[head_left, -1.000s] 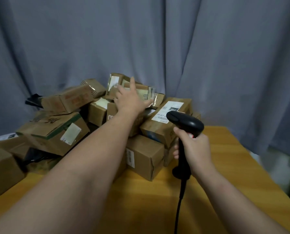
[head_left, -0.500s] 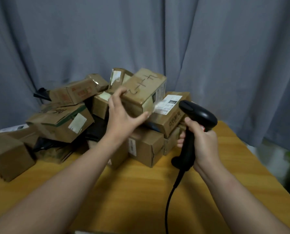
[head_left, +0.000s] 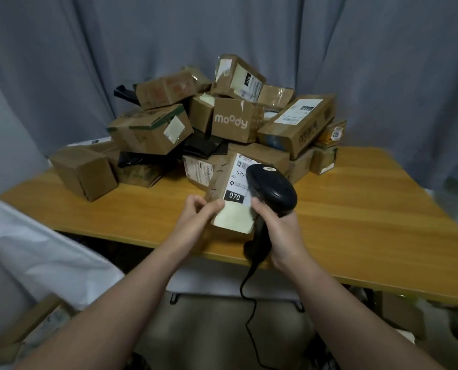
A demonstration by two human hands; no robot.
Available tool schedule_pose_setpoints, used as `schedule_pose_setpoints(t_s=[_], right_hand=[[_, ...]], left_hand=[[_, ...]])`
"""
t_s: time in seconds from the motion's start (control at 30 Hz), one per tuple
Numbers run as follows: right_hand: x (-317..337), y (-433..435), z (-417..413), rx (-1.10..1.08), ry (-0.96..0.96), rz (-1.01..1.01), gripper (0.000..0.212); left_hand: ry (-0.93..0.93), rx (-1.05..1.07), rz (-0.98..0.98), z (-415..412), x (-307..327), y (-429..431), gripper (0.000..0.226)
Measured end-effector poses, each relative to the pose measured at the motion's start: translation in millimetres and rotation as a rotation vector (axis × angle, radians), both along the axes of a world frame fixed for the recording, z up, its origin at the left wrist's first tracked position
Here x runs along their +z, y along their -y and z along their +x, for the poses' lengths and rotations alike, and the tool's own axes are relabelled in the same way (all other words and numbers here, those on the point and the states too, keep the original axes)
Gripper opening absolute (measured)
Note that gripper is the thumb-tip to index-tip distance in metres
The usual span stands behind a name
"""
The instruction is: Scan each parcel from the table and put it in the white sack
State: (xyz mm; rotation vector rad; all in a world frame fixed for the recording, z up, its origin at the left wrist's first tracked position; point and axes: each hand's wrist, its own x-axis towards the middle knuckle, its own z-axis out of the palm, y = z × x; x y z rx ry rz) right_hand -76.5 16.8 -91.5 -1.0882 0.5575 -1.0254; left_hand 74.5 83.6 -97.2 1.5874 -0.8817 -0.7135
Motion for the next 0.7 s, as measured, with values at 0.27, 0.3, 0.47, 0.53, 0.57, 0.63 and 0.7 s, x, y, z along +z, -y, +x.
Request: schedule_pose_setpoints(t_s=[0.27,0.3,0.47,0.53,0.57,0.63,0.7], right_hand=[[-4,-3,-10,-0.204,-0.191,-0.235,0.03],[-3,-3,-12,-0.216,-0.238,-0.26,0.023],[-4,-15,-17,-0.122,-0.426,-0.338,0.018],[-7,-18,-18,-0.129,-0.435,-0.305,0.022],[-8,-18,-18,-0.137,-0.43,-0.285,0.022],[-8,-19,-20,-0.145,-0.429,-0.261,0.02],[-7,-19,-21,-0.142,-0.429,-0.254,0.017]], left_hand=[[0.184,-0.016,0.133,25,5,-3,0.072],[0.18,-0.011,0.128,27,3,-4,0.084],[0.133,-0.023,0.149,26,-8,-3,0.108],[0.118,0.007,0.129,24,-10,-1,0.1],[0.115,0.023,0.13,24,-12,0,0.1],[0.116,0.044,0.132,25,-13,1,0.101],[0.116,0.049,0.131,26,-13,1,0.101]])
